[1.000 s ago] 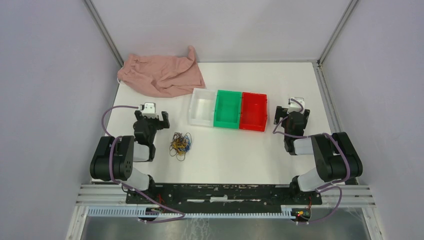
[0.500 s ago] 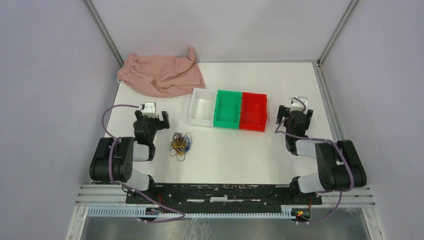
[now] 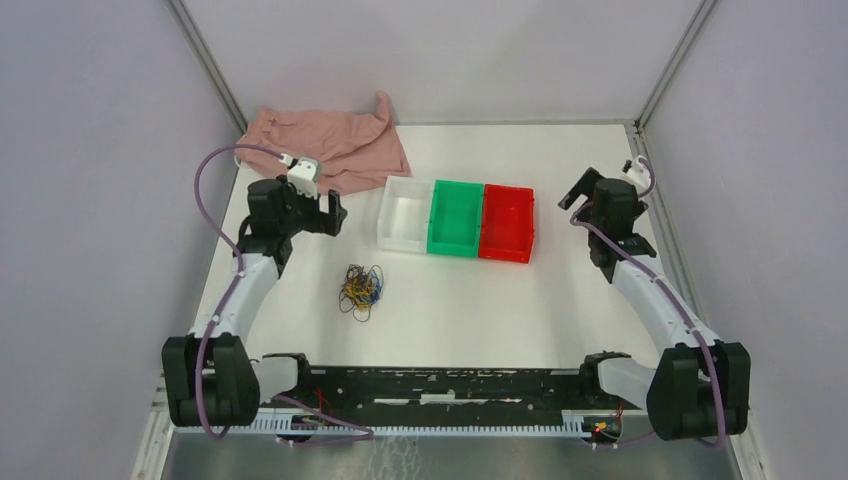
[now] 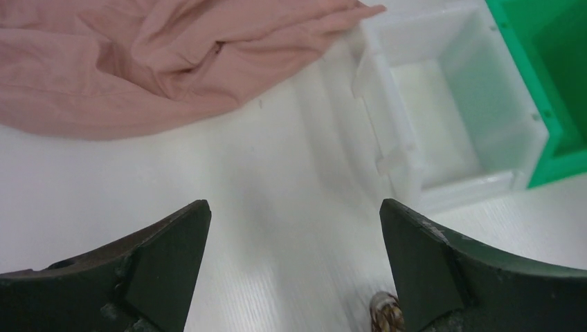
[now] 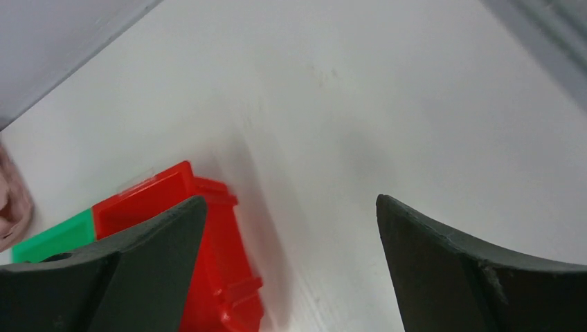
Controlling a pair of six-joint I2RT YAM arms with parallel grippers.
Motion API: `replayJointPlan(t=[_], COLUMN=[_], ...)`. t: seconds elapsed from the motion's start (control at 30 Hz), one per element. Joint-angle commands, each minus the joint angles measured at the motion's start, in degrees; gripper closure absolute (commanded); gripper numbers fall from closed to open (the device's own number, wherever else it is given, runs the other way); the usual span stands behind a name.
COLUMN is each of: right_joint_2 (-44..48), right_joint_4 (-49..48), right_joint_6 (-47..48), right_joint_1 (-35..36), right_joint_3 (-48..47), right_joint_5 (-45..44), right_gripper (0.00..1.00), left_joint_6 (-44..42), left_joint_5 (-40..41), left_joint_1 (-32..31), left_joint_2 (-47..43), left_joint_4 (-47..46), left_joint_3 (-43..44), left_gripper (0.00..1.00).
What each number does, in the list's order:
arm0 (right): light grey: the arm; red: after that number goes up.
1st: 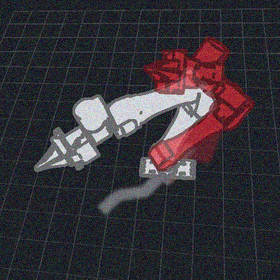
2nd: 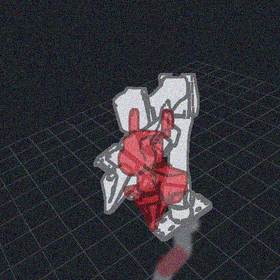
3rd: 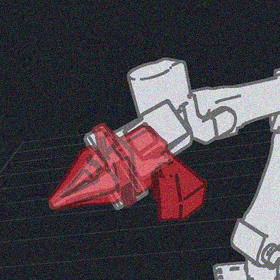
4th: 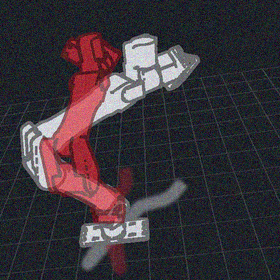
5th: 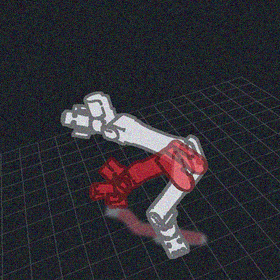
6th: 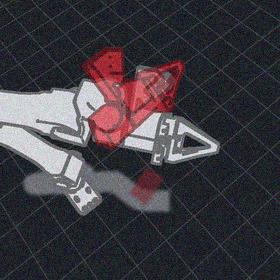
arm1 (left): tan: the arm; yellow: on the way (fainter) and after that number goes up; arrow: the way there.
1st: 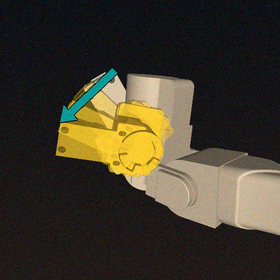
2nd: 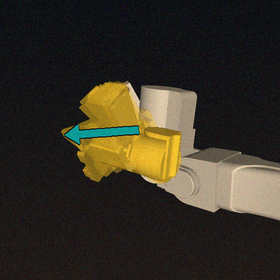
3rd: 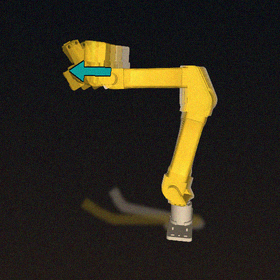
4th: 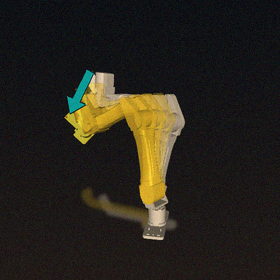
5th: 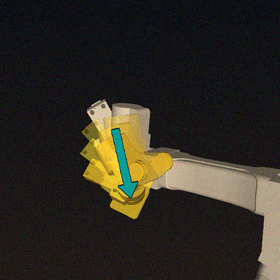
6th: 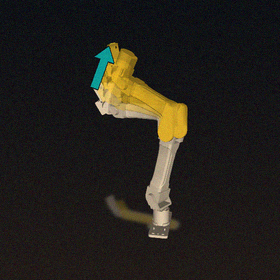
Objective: Untangle the cables
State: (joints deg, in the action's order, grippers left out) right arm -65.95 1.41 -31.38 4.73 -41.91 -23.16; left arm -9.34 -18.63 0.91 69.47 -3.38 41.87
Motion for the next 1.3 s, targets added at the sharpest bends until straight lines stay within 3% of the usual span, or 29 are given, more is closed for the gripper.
replayJointPlan(t=[0.0,0.07,0.2,0.33,0.47,0.63,1.27], right_joint_2=[1.0,1.6,-0.8,-2.3,-2.2,-0.7,1.1], right_joint_4=[8.8,7.9,18.9,19.7,19.8,20.5,20.8], right_joint_6=[-16.0,-17.9,-10.2,-8.7,-5.2,-3.5,-3.4], right_joint_1=[-0.9,2.7,16.8,22.8,28.8,33.1,39.5], right_joint_3=[-0.9,-0.5,-8.9,-11.2,-11.8,-10.5,-8.5], right_joint_5=[19.3,23.8,12.0,10.8,7.5,5.7,6.5], right_gripper=[0.0,0.0,0.0,0.01,0.05,0.08,0.22], left_joint_6=[-4.7,-6.6,-7.3,-8.1,-11.5,-13.9,-16.9], left_joint_5=[-10.7,-13.0,-15.2,-16.8,-12.8,-9.4,-7.9], left_joint_1=[0.1,0.1,-0.2,-1.7,-6.7,-13.4,-17.6], left_joint_2=[-5.2,-7.1,-9.6,-7.5,-3.6,1.4,4.8], left_joint_4=[22.6,27.0,31.5,33.0,34.0,35.8,34.4], left_joint_3=[5.1,5.9,6.7,7.5,7.4,8.1,7.6], left_gripper=[0.01,0.01,0.01,0.01,0.02,0.16,0.43])
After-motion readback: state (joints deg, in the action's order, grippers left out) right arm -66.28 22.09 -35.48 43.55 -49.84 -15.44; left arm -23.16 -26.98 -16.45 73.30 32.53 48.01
